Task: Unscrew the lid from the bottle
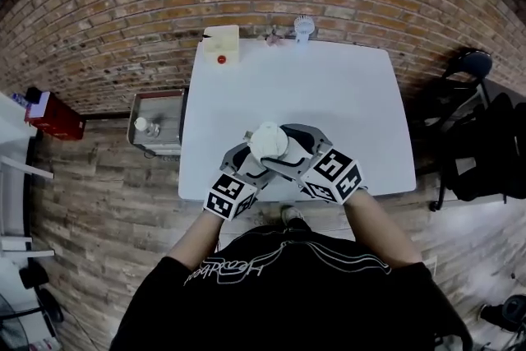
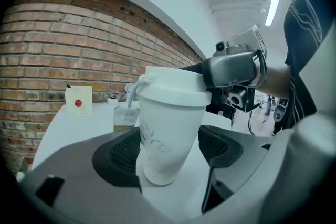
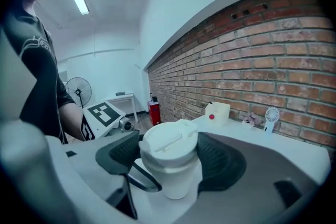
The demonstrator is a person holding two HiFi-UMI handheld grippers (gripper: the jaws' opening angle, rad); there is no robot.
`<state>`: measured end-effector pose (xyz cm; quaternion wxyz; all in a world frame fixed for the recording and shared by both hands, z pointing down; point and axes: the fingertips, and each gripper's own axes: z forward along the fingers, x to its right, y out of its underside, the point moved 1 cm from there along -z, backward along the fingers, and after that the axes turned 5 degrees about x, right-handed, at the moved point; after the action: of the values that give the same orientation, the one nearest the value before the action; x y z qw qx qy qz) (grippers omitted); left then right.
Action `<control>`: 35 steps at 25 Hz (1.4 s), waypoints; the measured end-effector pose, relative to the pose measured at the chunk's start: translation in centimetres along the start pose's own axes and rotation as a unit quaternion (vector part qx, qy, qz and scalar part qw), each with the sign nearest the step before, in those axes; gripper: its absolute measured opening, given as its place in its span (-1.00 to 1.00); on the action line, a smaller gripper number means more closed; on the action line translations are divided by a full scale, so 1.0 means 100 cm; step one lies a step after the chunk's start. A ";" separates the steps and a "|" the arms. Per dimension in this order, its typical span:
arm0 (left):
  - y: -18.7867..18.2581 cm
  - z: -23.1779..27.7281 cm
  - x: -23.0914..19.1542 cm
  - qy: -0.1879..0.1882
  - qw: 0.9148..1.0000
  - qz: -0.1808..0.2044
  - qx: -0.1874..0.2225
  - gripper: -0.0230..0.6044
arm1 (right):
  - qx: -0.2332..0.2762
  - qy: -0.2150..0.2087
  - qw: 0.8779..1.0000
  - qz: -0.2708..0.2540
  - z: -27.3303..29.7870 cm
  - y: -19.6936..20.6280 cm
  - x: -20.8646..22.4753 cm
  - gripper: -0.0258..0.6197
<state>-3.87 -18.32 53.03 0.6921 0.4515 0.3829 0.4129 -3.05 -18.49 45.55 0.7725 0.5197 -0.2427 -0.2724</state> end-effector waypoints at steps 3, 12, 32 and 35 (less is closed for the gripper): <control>-0.001 0.000 0.001 0.003 1.000 -0.001 -0.007 0.24 | 0.005 0.005 1.000 -0.001 -0.001 -0.001 0.002 0.09; 0.002 0.001 0.001 0.005 1.000 0.000 -0.018 0.23 | 0.000 -0.029 0.999 -0.018 -0.002 0.001 0.003 0.12; 0.002 0.001 0.000 0.007 0.999 -0.003 -0.039 0.23 | -0.129 -0.354 0.906 -0.192 0.003 0.003 0.003 0.11; 0.001 0.001 0.000 0.010 0.999 -0.002 -0.038 0.23 | -0.149 -0.392 0.878 -0.228 0.003 0.004 0.003 0.11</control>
<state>-3.82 -18.33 53.19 0.7059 0.4197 0.3748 0.4302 -2.96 -18.72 46.04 0.5988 0.2898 -0.3570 -0.6558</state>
